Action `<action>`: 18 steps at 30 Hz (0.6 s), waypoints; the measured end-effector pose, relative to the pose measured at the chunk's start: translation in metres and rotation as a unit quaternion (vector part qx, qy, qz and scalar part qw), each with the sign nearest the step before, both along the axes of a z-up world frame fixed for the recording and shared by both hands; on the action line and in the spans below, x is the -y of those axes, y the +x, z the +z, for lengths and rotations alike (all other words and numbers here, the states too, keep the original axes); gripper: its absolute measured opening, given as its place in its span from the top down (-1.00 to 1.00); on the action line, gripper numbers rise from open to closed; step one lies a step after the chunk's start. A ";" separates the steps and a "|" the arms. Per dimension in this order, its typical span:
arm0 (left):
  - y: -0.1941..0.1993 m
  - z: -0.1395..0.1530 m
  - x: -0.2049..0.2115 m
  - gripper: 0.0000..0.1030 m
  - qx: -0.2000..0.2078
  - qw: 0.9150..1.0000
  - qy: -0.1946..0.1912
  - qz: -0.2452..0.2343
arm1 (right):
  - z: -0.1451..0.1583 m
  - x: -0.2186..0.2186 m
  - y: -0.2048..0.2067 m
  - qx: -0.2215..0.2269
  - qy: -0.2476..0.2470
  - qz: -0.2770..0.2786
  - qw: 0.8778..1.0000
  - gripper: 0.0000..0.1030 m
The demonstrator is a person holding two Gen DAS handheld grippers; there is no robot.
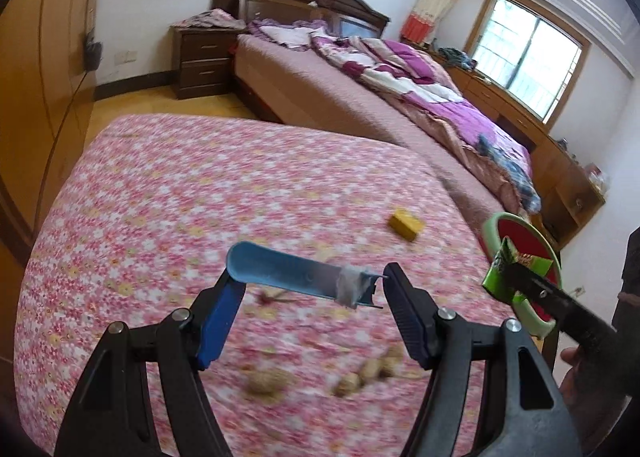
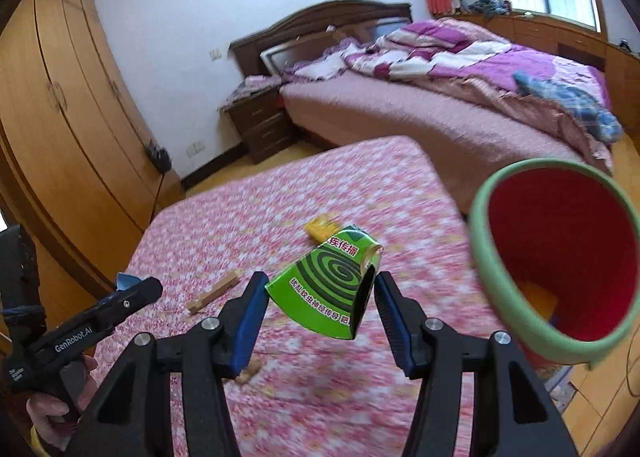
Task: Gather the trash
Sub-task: 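Carry the green box over the bucket and open the right gripper while the left gripper carries the handle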
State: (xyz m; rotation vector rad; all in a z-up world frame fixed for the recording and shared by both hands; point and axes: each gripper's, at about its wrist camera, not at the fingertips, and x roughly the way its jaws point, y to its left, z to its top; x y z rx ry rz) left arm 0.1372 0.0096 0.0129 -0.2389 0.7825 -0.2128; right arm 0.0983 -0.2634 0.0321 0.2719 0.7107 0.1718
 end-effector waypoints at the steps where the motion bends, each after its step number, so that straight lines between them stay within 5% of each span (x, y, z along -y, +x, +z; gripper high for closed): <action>1: -0.001 0.003 0.005 -0.38 0.002 1.000 0.000 -0.005 | 0.003 0.009 -0.003 0.004 0.000 -0.007 1.000 -0.12; 9: -0.002 0.028 0.063 -0.38 0.014 0.998 0.007 -0.062 | 0.009 0.086 -0.024 0.013 -0.001 -0.086 0.996 -0.13; 18: 0.015 0.025 0.133 -0.37 0.002 0.993 0.012 -0.119 | -0.022 0.160 -0.025 -0.013 0.019 -0.153 0.988 -0.19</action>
